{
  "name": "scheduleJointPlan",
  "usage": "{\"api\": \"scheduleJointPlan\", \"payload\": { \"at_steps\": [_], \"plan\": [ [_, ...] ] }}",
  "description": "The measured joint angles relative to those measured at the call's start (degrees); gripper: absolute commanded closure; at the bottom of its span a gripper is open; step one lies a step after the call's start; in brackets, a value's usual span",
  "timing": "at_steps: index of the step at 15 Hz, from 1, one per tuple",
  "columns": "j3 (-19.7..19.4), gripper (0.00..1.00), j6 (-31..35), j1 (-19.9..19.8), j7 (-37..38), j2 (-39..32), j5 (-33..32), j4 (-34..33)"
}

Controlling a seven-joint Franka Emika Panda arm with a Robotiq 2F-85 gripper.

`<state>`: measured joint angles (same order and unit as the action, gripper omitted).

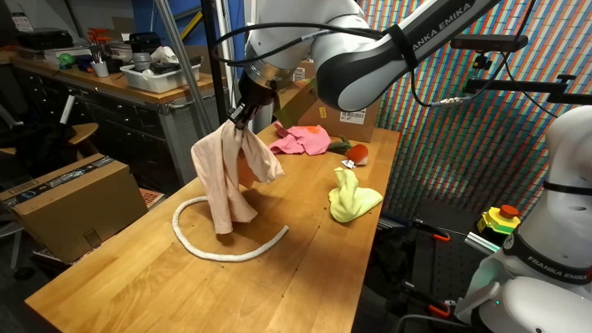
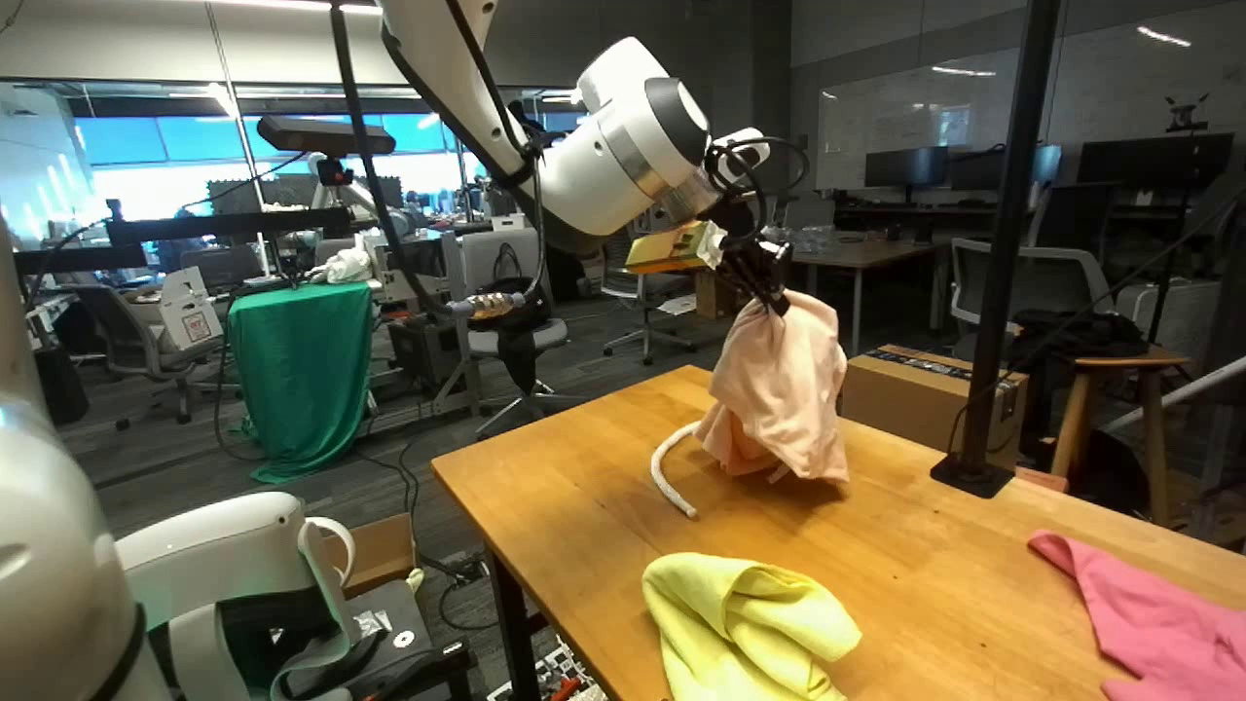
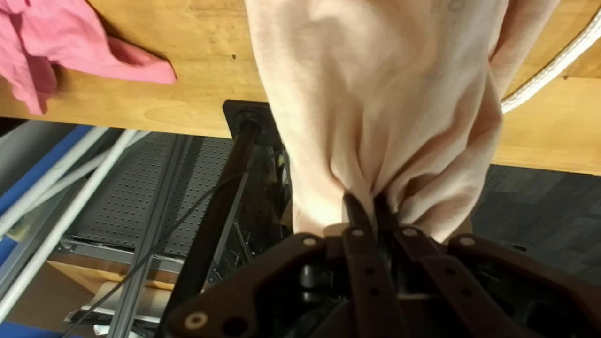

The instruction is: Separate the objects on the table.

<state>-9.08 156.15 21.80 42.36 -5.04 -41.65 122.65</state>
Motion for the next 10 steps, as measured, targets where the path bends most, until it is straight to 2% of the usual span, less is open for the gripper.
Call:
{"api": "scheduleJointPlan", "payload": {
  "at_steps": [5, 10],
  "plan": [
    [-1.0, 0.98, -5.3, -0.1, 5.4, 0.0, -2.5, 0.2],
    [4.5, 0.98, -9.8, -6.3, 7.9, -0.2, -3.2, 0.4]
  ]
}}
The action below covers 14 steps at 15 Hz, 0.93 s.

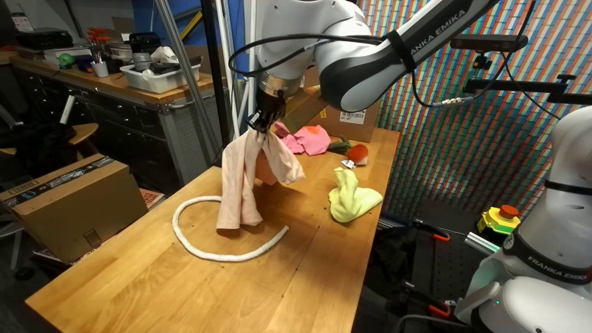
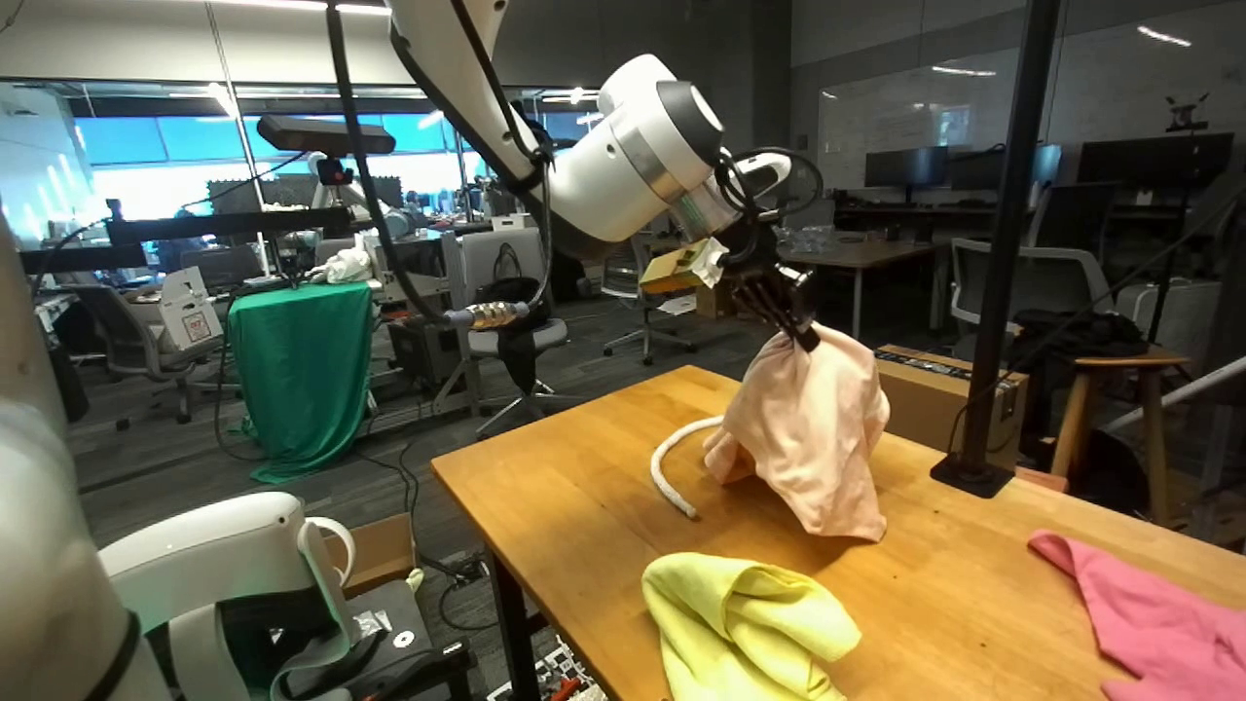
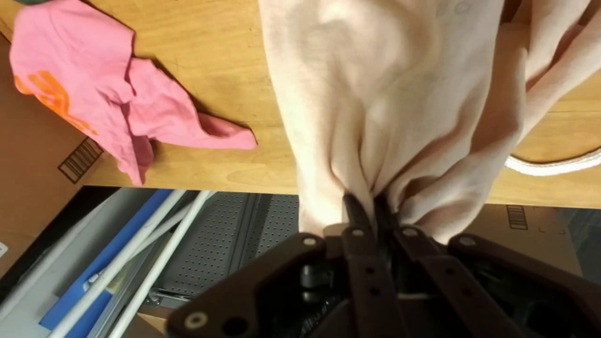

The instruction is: Separate the objects on the table.

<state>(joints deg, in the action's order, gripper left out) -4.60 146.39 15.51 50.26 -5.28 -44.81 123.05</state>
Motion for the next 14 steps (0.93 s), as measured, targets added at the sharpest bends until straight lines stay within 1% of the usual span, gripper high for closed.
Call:
{"api": "scheduleJointPlan", "payload": {
  "at_steps": [2, 5, 8, 14],
  "plan": [
    [1.5, 0.98, -0.9, -1.7, 0.2, -0.2, 0.0, 0.4],
    [3.3, 0.98, -1.7, -3.2, 0.2, -0.8, 0.2, 1.0],
    [4.6, 0.98, -1.8, -3.8, 0.1, -2.2, 1.3, 1.2],
    [5.5, 0.98, -1.8, -4.1, -1.3, -7.1, 6.7, 1.1]
  ]
}}
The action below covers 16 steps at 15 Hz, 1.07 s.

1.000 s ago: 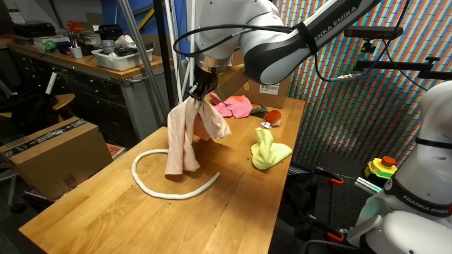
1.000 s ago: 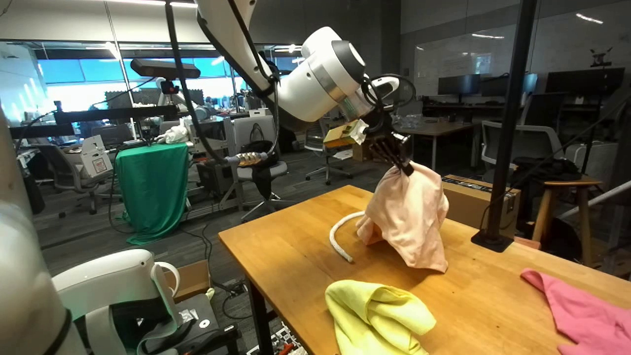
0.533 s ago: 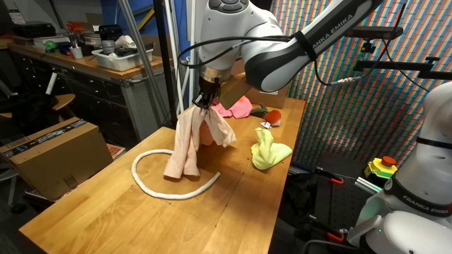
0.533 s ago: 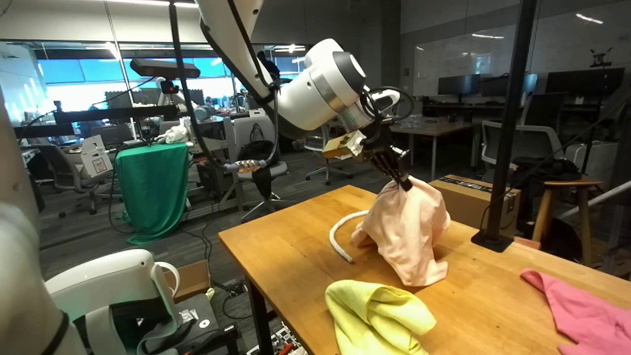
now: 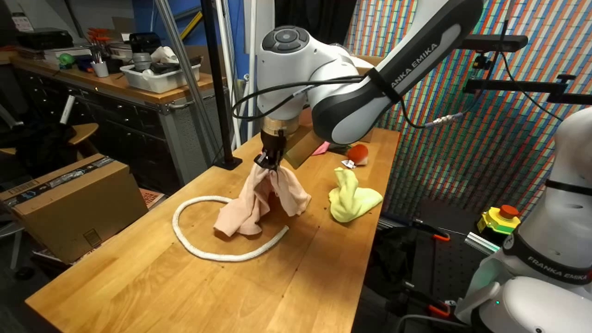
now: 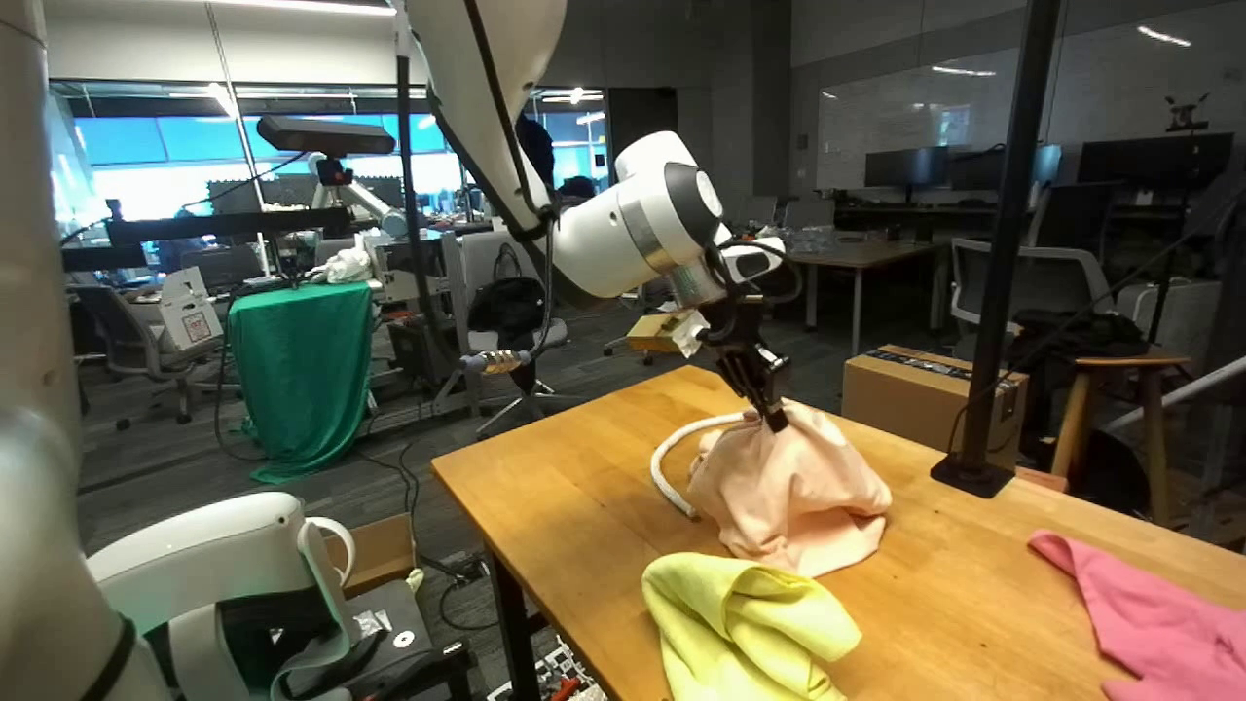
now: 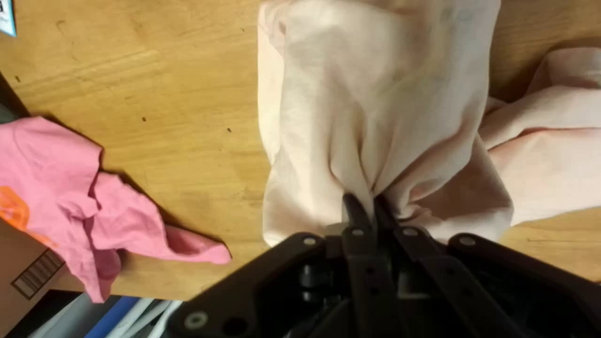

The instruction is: Separate the objects on the table.

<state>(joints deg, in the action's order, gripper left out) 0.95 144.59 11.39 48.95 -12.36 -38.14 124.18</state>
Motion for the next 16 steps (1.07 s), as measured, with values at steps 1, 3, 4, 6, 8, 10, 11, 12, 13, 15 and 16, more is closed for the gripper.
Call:
{"api": "scheduleJointPlan", "payload": {
  "at_steps": [1, 3, 4, 6, 8, 10, 11, 12, 13, 15, 16],
  "plan": [
    [0.0, 0.98, 0.0, -0.1, -0.3, -0.8, 0.8, 0.0],
    [-0.1, 0.98, -0.1, -0.1, -0.4, -2.1, 1.6, 0.0],
    [-0.3, 0.98, -0.3, -0.2, -0.4, -2.7, 1.8, 0.0],
    [-0.5, 0.98, -0.6, -0.2, -0.4, -3.6, 2.2, 0.0],
    [-0.7, 0.95, -1.1, -0.2, -0.4, -4.0, 2.9, 0.0],
    [-0.7, 0.68, -1.5, -0.2, -0.4, -4.1, 3.3, 0.0],
    [-0.7, 0.62, -1.6, -0.2, -0.5, -4.0, 3.6, 0.0],
    [-0.7, 0.53, -1.7, -0.2, -0.5, -4.0, 3.9, 0.0],
    [-0.7, 0.47, -1.8, -0.2, -0.5, -3.9, 4.1, 0.0],
    [-0.6, 0.31, -2.0, 0.0, -0.5, -3.5, 4.6, 0.0],
    [-0.5, 0.24, -2.3, 0.1, -0.5, -3.2, 4.8, 0.0]
  ]
}}
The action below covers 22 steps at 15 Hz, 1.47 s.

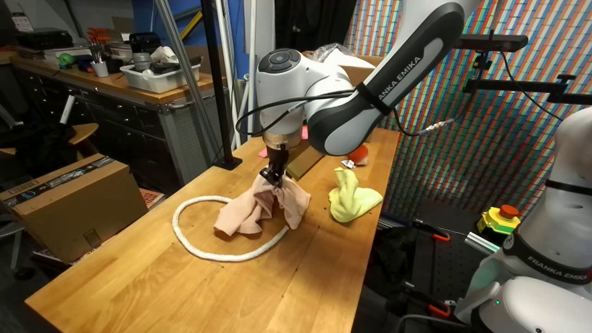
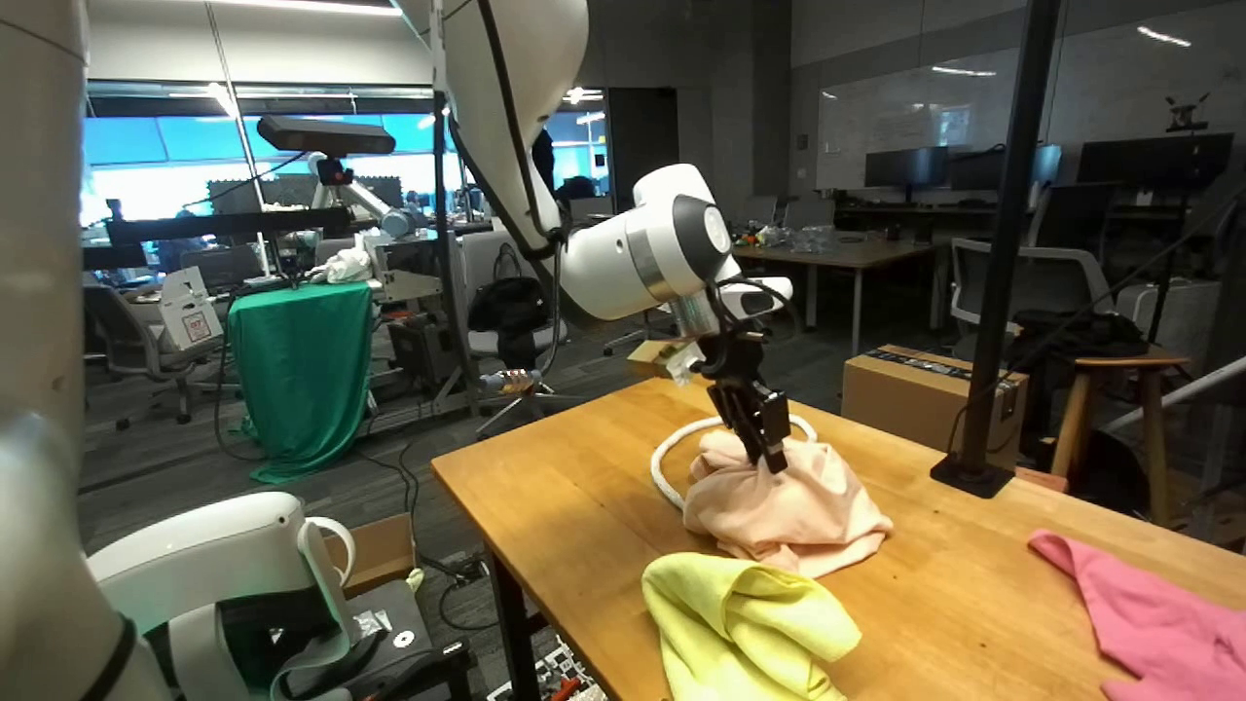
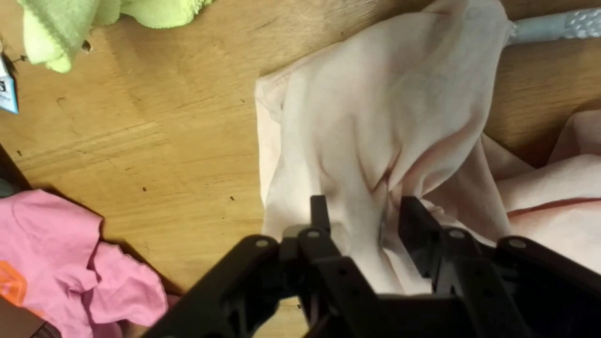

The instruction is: Separate the objects on the table.

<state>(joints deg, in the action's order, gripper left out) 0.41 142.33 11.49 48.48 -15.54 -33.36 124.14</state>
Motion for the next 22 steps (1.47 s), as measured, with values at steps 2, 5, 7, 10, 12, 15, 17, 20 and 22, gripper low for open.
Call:
{"api": "scheduleJointPlan", "payload": {
  "at_steps": [2, 5, 7, 10, 12, 15, 17, 20, 22],
  "plan": [
    [0.1, 0.09, -0.5, 0.4, 0.0, 1.0, 0.1, 0.0],
    [0.2, 0.0, -1.6, 1.2, 0.1, 2.8, 0.0, 0.0],
    [0.4, 0.0, -1.8, 1.5, 0.1, 4.0, 0.0, 0.0],
    [1.2, 0.0, -1.1, 1.7, 0.0, 4.9, -0.1, 0.0],
    [1.7, 0.0, 1.0, 1.7, 0.0, 5.0, -0.1, 0.1],
    [2.3, 0.0, 7.0, 1.7, -0.7, 4.8, 1.1, 0.1],
    [2.8, 0.0, 11.3, 1.7, -2.4, 4.1, 3.2, 0.2],
    [3.8, 0.0, 16.0, 1.7, -7.5, 2.3, 8.6, 0.1],
    [4.9, 0.0, 17.4, 1.7, -12.4, 0.6, 13.8, -0.2]
  ]
}}
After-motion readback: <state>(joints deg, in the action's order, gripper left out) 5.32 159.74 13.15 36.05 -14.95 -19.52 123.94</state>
